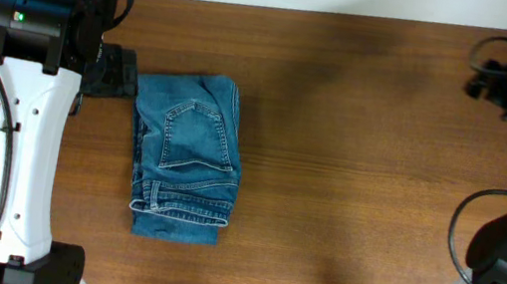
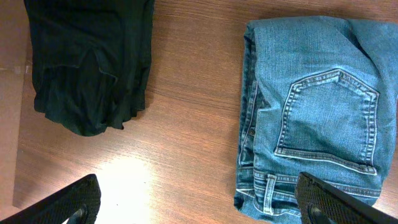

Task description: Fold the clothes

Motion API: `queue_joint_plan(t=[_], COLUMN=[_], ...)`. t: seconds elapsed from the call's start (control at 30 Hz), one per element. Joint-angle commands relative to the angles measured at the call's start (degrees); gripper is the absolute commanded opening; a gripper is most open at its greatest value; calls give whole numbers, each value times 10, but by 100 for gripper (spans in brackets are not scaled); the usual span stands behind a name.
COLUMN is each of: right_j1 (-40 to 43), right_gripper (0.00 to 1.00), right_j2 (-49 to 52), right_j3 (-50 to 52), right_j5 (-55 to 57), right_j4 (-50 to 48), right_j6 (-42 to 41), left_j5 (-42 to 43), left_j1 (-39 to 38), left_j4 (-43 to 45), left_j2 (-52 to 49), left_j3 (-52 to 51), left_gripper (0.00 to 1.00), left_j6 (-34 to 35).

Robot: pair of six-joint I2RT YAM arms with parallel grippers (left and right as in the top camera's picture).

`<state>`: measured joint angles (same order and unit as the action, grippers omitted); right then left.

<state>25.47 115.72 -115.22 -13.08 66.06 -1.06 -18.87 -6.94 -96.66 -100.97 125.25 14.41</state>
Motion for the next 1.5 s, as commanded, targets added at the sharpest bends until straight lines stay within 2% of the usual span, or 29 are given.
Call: queue_joint_plan(t=[0.0,0.27,0.63,0.73,0.93,1.07,1.17,1.4,1.47], right_j1=[34,87,90,90,90,90,90,90,90], right_gripper=[99,99,99,99,99,99,98,99,98], right_j2=[-4,-3,-4,-3,-4,-3,-4,-3,-4], right_j3=[0,0,0,0,0,0,0,0,0], right_j5=[3,3,3,3,3,3,3,3,3], right_j4=[2,2,2,2,2,2,2,2,2], right_j6=[1,1,1,1,1,1,1,1,1], left_j5=[0,0,-1,-4,16,103,148,233,279], left_j1=[0,0,0,0,0,0,8,51,65], left_j4=[1,8,9,57,90,87,88,144,172], left_j2=[5,5,5,5,5,4,4,4,4], left_j3=[1,1,1,1,1,-7,-36,-177,-228], left_gripper=[99,99,99,99,100,99,99,100,99], left_j6=[5,5,5,5,5,-39,-40,-44,-75])
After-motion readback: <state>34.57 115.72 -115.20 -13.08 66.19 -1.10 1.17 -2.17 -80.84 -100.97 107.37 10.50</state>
